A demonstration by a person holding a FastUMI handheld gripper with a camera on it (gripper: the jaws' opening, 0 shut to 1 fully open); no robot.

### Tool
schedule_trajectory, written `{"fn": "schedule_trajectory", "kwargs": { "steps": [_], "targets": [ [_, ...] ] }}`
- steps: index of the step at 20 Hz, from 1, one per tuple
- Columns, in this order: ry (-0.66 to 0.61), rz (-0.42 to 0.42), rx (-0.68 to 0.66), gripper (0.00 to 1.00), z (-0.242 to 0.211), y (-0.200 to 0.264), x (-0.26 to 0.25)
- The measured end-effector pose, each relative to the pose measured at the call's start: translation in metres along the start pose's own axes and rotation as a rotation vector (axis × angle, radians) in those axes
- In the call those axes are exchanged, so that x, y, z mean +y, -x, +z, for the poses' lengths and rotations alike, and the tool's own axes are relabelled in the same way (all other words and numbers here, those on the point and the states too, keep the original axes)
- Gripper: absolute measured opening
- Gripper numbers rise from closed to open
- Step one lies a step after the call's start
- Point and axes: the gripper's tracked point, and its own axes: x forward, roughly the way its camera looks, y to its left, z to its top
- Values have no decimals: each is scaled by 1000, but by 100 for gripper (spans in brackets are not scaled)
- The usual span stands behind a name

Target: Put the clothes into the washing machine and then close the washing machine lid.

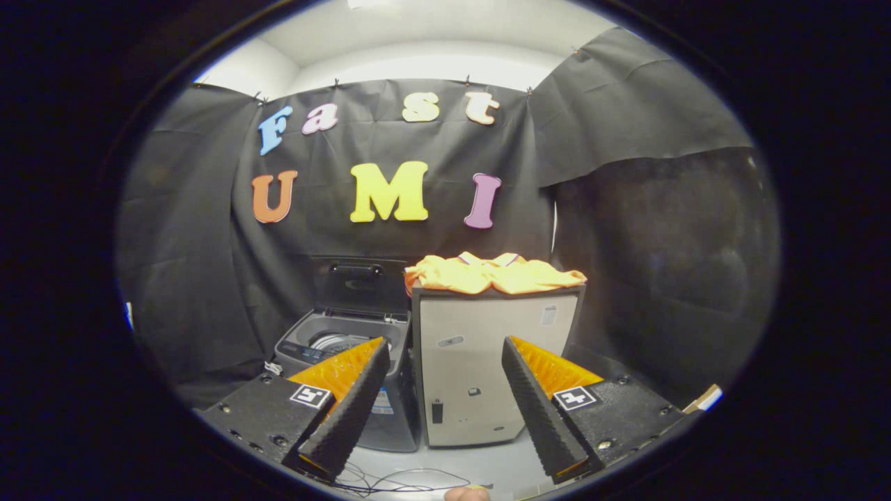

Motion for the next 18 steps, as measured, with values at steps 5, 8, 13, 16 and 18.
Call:
{"fn": "schedule_trajectory", "kwargs": {
  "steps": [5, 8, 13, 16, 18],
  "targets": [
    [7, -4, -8, 100, 5, -3, 2],
    [9, -8, -11, 100, 6, -8, 2],
    [13, -9, -37, 100, 22, -21, 0],
    [26, 4, -49, 100, 38, -40, -2],
    [27, 3, -56, 100, 53, -55, -8]
  ]
}}
